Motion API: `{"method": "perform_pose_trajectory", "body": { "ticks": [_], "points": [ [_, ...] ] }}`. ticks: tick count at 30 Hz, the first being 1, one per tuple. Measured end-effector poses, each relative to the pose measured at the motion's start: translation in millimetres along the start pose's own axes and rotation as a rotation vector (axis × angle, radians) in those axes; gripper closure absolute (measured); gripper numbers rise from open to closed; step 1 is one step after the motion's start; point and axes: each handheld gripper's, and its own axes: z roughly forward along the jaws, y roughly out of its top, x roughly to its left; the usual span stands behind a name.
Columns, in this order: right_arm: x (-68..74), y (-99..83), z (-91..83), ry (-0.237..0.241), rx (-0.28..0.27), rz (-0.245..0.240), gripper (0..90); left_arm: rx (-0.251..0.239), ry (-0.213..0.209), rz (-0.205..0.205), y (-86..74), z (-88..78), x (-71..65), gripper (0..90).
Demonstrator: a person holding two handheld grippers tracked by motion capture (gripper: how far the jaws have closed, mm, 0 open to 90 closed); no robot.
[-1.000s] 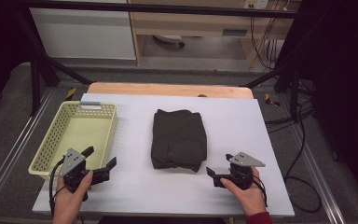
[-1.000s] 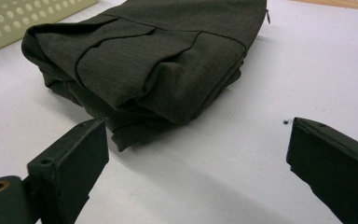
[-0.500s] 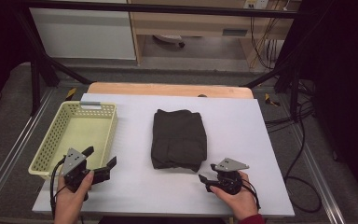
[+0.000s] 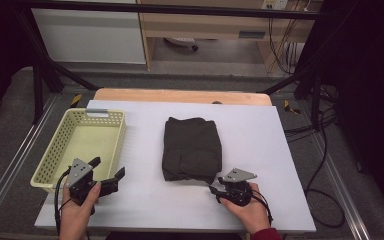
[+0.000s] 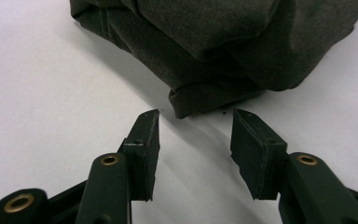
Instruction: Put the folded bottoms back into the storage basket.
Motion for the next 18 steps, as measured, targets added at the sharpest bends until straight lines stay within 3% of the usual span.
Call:
{"method": "perform_pose_trajectory", "body": {
  "ticks": [6, 12, 16, 18],
  "points": [
    [-1.2, 5.0, 9.9, 0.002, -0.006, 0.012, 47.5, 0.0, 0.002, -0.003, -0.2, 1.0, -0.4, 6.0],
    [-2.4, 7.6, 15.5, -0.006, -0.011, -0.019, 63.1, 0.0, 0.005, -0.009, -0.2, 1.0, 0.6, 6.0],
    [-1.4, 8.7, 17.5, -0.005, -0.013, -0.024, 64.2, -0.001, 0.0, -0.025, -0.4, 0.9, 2.1, 6.0],
    [0.1, 10.5, 21.6, -0.013, -0.014, -0.022, 60.2, -0.005, 0.002, -0.035, -0.5, 0.8, 3.6, 6.0]
  ]
}}
